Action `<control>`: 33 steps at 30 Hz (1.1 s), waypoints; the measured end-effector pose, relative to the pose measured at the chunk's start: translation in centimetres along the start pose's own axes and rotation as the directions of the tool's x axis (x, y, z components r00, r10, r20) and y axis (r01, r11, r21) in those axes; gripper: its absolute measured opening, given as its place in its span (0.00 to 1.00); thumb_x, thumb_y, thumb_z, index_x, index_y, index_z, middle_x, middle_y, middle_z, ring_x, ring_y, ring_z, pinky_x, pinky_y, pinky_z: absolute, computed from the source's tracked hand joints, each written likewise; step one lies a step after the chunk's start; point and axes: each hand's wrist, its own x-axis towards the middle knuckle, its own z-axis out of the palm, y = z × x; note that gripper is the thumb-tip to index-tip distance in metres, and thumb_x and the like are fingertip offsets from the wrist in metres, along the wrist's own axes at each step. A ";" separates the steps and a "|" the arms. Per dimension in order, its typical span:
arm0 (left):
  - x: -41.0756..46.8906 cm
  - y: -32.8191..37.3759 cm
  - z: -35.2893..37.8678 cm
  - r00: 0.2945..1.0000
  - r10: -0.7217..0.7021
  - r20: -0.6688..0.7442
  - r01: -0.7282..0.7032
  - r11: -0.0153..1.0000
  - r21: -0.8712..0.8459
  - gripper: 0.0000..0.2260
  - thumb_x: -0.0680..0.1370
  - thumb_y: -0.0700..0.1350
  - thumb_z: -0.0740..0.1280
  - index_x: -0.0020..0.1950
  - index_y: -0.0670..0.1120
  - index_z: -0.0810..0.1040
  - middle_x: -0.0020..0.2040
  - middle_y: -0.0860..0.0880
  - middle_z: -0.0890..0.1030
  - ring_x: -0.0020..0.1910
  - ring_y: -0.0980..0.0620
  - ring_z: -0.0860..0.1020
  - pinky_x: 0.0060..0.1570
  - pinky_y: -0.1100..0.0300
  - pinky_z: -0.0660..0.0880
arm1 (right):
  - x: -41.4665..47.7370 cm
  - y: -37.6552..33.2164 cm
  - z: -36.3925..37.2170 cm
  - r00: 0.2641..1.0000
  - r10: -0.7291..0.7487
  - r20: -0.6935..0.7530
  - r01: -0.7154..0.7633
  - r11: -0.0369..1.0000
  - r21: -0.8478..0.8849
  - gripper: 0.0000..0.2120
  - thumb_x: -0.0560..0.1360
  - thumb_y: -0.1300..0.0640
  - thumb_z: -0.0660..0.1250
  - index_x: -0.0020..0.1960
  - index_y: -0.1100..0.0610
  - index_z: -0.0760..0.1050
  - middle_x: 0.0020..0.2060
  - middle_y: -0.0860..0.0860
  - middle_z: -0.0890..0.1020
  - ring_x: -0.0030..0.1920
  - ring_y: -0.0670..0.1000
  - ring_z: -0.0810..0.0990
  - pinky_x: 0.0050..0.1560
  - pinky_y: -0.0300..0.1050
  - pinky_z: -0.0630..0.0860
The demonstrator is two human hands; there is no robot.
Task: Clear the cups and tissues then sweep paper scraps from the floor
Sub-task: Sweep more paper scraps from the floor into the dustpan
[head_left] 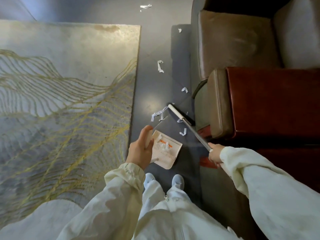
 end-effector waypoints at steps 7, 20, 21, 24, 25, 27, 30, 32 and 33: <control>0.8 1.1 1.3 0.999 0.009 -0.047 -0.007 1.000 0.026 0.18 0.79 0.42 0.61 0.62 0.64 0.65 0.34 0.59 0.72 0.30 0.61 0.73 0.24 0.74 0.66 | -4.9 -2.5 1.1 0.959 -0.009 0.283 -0.123 0.886 0.448 0.37 0.76 0.68 0.57 0.77 0.45 0.48 0.26 0.53 0.70 0.22 0.46 0.67 0.19 0.35 0.65; 0.3 -1.2 -2.4 0.966 -0.080 -0.247 0.061 0.995 -0.083 0.15 0.79 0.42 0.62 0.64 0.54 0.70 0.36 0.46 0.76 0.31 0.46 0.73 0.37 0.57 0.69 | -9.2 -6.9 -2.0 0.966 -0.145 0.216 0.043 0.909 0.415 0.36 0.75 0.69 0.59 0.76 0.43 0.55 0.30 0.54 0.73 0.22 0.45 0.67 0.21 0.34 0.67; 0.3 -1.4 -2.9 0.962 -0.091 -0.259 0.069 0.993 -0.095 0.15 0.79 0.42 0.62 0.64 0.54 0.70 0.36 0.46 0.75 0.31 0.47 0.73 0.37 0.57 0.69 | -8.8 -7.6 -2.1 0.968 -0.156 0.194 0.069 0.917 0.394 0.36 0.75 0.69 0.59 0.76 0.43 0.55 0.31 0.54 0.73 0.24 0.46 0.67 0.22 0.35 0.68; 0.4 -2.3 -4.1 0.950 -0.110 -0.292 0.078 0.990 -0.121 0.15 0.79 0.42 0.62 0.62 0.57 0.68 0.34 0.49 0.74 0.31 0.48 0.73 0.37 0.57 0.70 | -6.9 -9.8 -2.6 0.977 -0.168 0.135 0.108 0.924 0.368 0.35 0.75 0.69 0.58 0.76 0.45 0.55 0.34 0.55 0.73 0.26 0.47 0.67 0.21 0.34 0.67; 0.5 -2.6 -4.5 0.947 -0.117 -0.299 0.081 0.988 -0.130 0.15 0.79 0.42 0.62 0.61 0.60 0.67 0.35 0.49 0.74 0.31 0.48 0.73 0.38 0.57 0.71 | -6.2 -10.6 -2.8 0.978 -0.170 0.119 0.118 0.928 0.354 0.34 0.75 0.69 0.58 0.76 0.46 0.56 0.35 0.55 0.73 0.26 0.47 0.67 0.21 0.33 0.66; 0.6 -3.3 -5.2 0.938 -0.144 -0.315 0.101 0.983 -0.151 0.16 0.79 0.42 0.62 0.60 0.61 0.67 0.37 0.48 0.76 0.32 0.48 0.74 0.39 0.58 0.70 | -4.7 -12.1 -2.9 0.981 -0.175 0.088 0.144 0.948 0.284 0.30 0.74 0.68 0.58 0.73 0.50 0.62 0.37 0.56 0.74 0.26 0.48 0.67 0.22 0.35 0.67; 1.2 -4.1 -6.5 0.919 -0.204 -0.338 0.142 0.970 -0.200 0.16 0.79 0.42 0.62 0.60 0.62 0.67 0.37 0.48 0.77 0.34 0.46 0.77 0.39 0.55 0.74 | -2.7 -14.1 -2.4 0.980 -0.192 0.051 0.182 0.971 0.154 0.27 0.73 0.68 0.57 0.71 0.55 0.64 0.35 0.57 0.74 0.28 0.51 0.69 0.27 0.40 0.68; 2.0 -4.4 -7.4 0.912 -0.214 -0.349 0.148 0.967 -0.206 0.17 0.79 0.42 0.62 0.59 0.64 0.67 0.37 0.51 0.76 0.34 0.46 0.78 0.38 0.53 0.76 | -1.5 -15.4 -1.8 0.980 -0.196 0.039 0.191 0.977 0.091 0.27 0.73 0.68 0.57 0.72 0.56 0.64 0.37 0.58 0.74 0.31 0.53 0.70 0.31 0.42 0.68; 2.6 -4.6 -7.8 0.916 -0.207 -0.344 0.146 0.970 -0.195 0.16 0.79 0.43 0.62 0.58 0.64 0.67 0.37 0.52 0.75 0.34 0.47 0.78 0.37 0.52 0.76 | -1.0 -16.0 -1.4 0.980 -0.195 0.045 0.191 0.979 0.071 0.27 0.74 0.67 0.56 0.72 0.56 0.63 0.38 0.58 0.75 0.33 0.54 0.70 0.32 0.42 0.68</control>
